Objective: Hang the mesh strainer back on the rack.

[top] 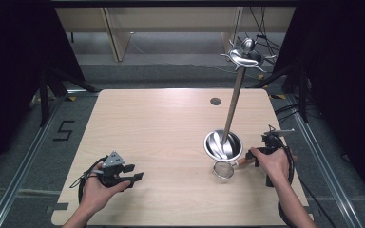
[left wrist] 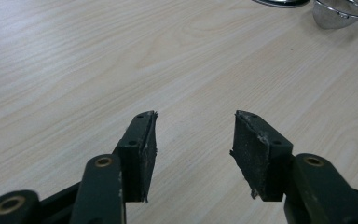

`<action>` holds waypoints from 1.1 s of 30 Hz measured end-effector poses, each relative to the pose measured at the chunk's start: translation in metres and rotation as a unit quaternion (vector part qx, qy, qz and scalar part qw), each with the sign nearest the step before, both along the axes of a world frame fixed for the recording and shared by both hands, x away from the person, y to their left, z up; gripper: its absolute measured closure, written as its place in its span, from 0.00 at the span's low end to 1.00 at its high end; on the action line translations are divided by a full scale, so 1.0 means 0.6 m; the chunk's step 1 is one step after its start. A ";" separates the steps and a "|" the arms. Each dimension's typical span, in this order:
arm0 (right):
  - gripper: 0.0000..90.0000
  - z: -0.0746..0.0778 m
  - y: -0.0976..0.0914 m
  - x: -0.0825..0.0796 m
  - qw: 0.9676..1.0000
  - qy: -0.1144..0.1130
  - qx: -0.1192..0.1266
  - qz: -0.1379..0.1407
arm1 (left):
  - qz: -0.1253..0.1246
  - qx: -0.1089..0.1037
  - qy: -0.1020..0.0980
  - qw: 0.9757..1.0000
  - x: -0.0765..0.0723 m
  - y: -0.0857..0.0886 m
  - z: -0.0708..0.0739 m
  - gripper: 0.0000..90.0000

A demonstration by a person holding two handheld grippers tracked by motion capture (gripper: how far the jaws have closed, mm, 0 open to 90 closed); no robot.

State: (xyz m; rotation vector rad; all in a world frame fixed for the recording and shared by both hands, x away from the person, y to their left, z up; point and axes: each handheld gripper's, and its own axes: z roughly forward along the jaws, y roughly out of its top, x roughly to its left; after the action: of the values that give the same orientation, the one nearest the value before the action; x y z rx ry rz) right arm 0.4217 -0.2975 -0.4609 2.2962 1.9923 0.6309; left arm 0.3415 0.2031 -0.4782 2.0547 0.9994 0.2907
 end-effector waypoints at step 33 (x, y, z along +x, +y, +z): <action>0.44 -0.015 0.027 0.023 0.995 0.041 -0.064 0.069 | -0.002 0.001 0.003 1.000 -0.001 0.002 -0.001 0.54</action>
State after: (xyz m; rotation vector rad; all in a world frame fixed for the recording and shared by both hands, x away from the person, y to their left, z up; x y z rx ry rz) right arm 0.4357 -0.2816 -0.4698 2.1598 2.1736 0.4083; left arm 0.3409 0.2042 -0.4790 2.0606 0.9978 0.2842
